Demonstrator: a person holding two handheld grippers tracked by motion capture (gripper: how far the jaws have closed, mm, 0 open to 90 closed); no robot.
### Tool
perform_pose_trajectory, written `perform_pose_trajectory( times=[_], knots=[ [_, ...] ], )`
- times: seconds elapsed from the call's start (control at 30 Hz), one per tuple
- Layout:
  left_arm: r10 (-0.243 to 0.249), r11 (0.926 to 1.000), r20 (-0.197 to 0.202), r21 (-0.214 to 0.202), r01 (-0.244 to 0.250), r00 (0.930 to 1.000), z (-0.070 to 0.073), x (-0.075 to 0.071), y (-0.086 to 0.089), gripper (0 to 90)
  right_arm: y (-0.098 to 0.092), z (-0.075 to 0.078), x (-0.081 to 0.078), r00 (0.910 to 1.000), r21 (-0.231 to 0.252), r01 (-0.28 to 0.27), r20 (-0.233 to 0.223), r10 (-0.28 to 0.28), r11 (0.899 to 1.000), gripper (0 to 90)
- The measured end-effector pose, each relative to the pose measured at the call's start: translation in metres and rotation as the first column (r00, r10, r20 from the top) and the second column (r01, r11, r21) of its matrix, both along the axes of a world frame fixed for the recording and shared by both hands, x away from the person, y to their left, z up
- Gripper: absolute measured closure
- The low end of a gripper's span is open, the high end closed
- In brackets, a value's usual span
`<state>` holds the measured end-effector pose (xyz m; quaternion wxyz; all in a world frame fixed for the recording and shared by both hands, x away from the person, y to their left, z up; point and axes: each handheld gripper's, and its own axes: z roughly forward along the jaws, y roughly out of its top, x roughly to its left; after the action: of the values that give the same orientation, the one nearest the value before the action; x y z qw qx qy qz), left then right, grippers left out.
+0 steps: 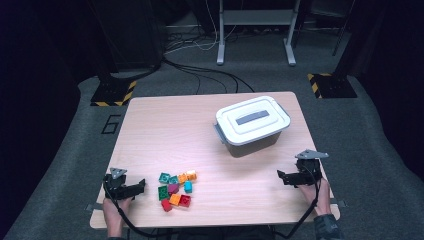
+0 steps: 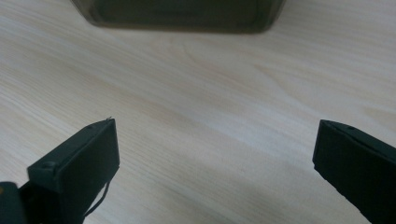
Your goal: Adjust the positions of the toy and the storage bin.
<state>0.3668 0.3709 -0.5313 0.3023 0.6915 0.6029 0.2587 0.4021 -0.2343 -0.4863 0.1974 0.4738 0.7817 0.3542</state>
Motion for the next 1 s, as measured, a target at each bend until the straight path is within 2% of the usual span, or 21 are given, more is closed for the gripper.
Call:
perform_pose_trajectory(
  times=[0.03, 0.23, 0.27, 0.4, 0.63, 0.8, 0.83, 1.0],
  knots=[
    [0.000, 1.0000, 0.000, 0.000, 0.000, 1.0000, 0.000, 0.000, 0.000, 5.8, 0.000, 0.000, 0.000, 1.0000, 0.000, 0.000, 0.000, 0.000, 1.000, 0.0],
    [-0.001, 1.0000, 0.002, -0.002, 0.001, 1.0000, 0.000, 0.000, 0.000, 6.2, 0.008, 0.022, 0.009, 0.9992, -0.013, -0.035, 0.017, 0.035, 0.999, 0.0],
    [-0.001, 1.0000, 0.002, -0.002, 0.001, 1.0000, 0.000, 0.000, 0.000, 6.3, 0.008, 0.022, 0.009, 0.9992, -0.013, -0.035, 0.017, 0.035, 0.999, 0.0],
    [-0.001, 1.0000, 0.001, -0.003, 0.001, 1.0000, 0.000, 0.000, 0.000, 6.4, 0.015, 0.038, 0.016, 0.9975, -0.002, -0.062, 0.034, 0.062, 0.998, 0.0],
    [-0.001, 1.0000, 0.000, -0.002, 0.001, 1.0000, 0.000, 0.000, 0.000, 6.6, 0.023, 0.057, 0.028, 0.9962, -0.005, -0.077, 0.040, 0.077, 0.997, 0.0],
    [-0.004, 1.0000, 0.001, -0.002, 0.004, 1.0000, 0.000, 0.000, 0.000, 6.6, 0.027, 0.068, 0.041, 0.9953, -0.030, -0.068, 0.067, 0.070, 0.997, 0.0],
    [-0.004, 1.0000, 0.001, -0.002, 0.004, 1.0000, 0.000, 0.000, 0.000, 6.6, 0.027, 0.068, 0.041, 0.9953, -0.030, -0.068, 0.067, 0.070, 0.997, 0.0],
    [-0.002, 1.0000, 0.001, -0.002, 0.002, 1.0000, 0.000, 0.000, 0.000, 6.6, 0.027, 0.081, 0.061, 0.9961, -0.025, -0.049, 0.072, 0.051, 0.998, 0.0]
  ],
)
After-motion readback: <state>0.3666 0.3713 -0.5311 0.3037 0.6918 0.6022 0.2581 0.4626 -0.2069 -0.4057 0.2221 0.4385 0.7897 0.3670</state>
